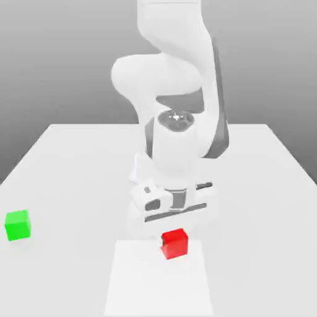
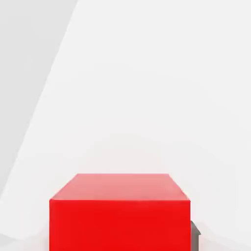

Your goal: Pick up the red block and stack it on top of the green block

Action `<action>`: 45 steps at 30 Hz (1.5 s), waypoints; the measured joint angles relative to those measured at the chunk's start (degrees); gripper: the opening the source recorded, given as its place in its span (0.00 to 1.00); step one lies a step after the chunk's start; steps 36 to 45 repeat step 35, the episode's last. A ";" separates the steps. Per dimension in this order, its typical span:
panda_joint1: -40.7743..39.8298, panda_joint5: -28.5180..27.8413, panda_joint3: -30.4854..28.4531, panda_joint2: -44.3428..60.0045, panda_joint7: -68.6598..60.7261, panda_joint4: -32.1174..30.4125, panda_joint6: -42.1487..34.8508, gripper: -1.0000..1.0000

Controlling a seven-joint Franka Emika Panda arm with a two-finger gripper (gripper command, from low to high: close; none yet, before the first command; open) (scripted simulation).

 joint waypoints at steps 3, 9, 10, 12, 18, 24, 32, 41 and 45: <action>0.16 -0.60 -0.33 -3.50 0.33 -0.44 -3.01 0.00; -0.26 -1.97 -0.75 -15.06 1.65 -1.99 -13.07 0.00; -1.69 -2.09 -1.77 -15.52 3.28 -1.38 -14.18 0.00; -5.29 -2.23 -4.33 -15.37 7.23 0.33 -15.82 0.00; -19.35 -2.32 -12.52 -13.53 19.34 5.77 -19.55 0.00; -35.34 -1.63 -20.04 -11.08 33.12 12.46 -23.60 0.00; -41.24 8.57 -16.53 1.05 31.70 16.22 -15.83 1.00; -41.24 8.57 -16.53 1.05 31.70 16.22 -15.83 1.00; -41.24 8.57 -16.53 1.05 31.70 16.22 -15.83 1.00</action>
